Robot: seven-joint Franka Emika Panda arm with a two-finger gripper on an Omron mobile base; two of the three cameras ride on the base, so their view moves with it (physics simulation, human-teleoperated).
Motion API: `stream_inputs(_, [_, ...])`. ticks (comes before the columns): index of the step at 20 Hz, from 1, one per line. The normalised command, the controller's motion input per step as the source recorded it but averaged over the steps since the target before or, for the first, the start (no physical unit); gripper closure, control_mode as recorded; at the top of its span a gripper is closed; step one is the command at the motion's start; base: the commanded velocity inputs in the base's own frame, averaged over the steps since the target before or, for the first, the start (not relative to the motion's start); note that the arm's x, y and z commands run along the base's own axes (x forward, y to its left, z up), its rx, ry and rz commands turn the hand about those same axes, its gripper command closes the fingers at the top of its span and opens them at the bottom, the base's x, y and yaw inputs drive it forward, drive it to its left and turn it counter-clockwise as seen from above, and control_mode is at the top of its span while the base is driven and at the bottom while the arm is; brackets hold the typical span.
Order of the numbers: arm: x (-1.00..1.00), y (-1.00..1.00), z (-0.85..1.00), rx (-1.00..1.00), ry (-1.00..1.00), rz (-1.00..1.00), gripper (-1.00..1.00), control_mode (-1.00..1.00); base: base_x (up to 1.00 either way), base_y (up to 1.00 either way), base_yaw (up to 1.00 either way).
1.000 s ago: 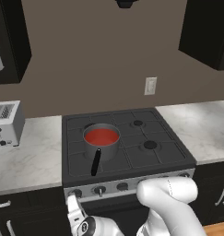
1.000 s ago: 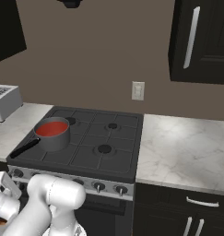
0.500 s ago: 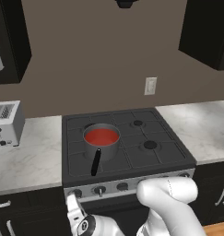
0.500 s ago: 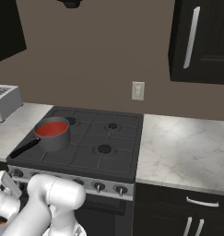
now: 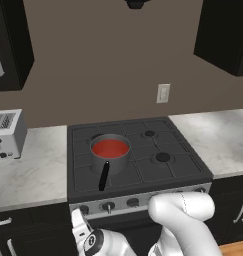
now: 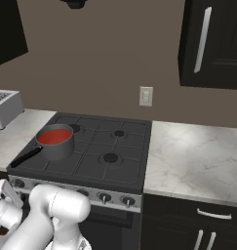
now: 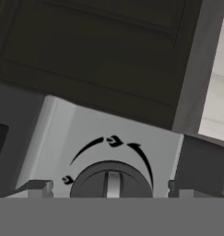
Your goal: Wait until the marinara sauce is simmered to a deep red color and then turn off the stove.
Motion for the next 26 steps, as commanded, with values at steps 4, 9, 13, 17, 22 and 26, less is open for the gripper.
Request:
stream_inputs(4, [0.11,0.0,0.0,0.0,0.0,0.0,-1.0,-1.0,0.0,0.0,0.0])
stream_inputs(9, [0.03,0.0,0.0,0.0,0.0,0.0,-1.0,-1.0,0.0,0.0,0.0])
stream_inputs(13, [0.1,0.0,0.0,0.0,0.01,0.0,-1.0,-1.0,0.0,0.0,0.0])
stream_inputs(17, [0.09,0.0,0.0,0.0,0.01,0.0,-1.0,-1.0,0.0,0.0,0.0])
stream_inputs(22, [0.11,0.0,0.0,0.0,0.02,0.0,1.0,-1.0,0.0,0.0,0.0])
stream_inputs(26, [0.01,0.0,0.0,0.0,0.0,0.0,1.0,-1.0,0.0,0.0,0.0])
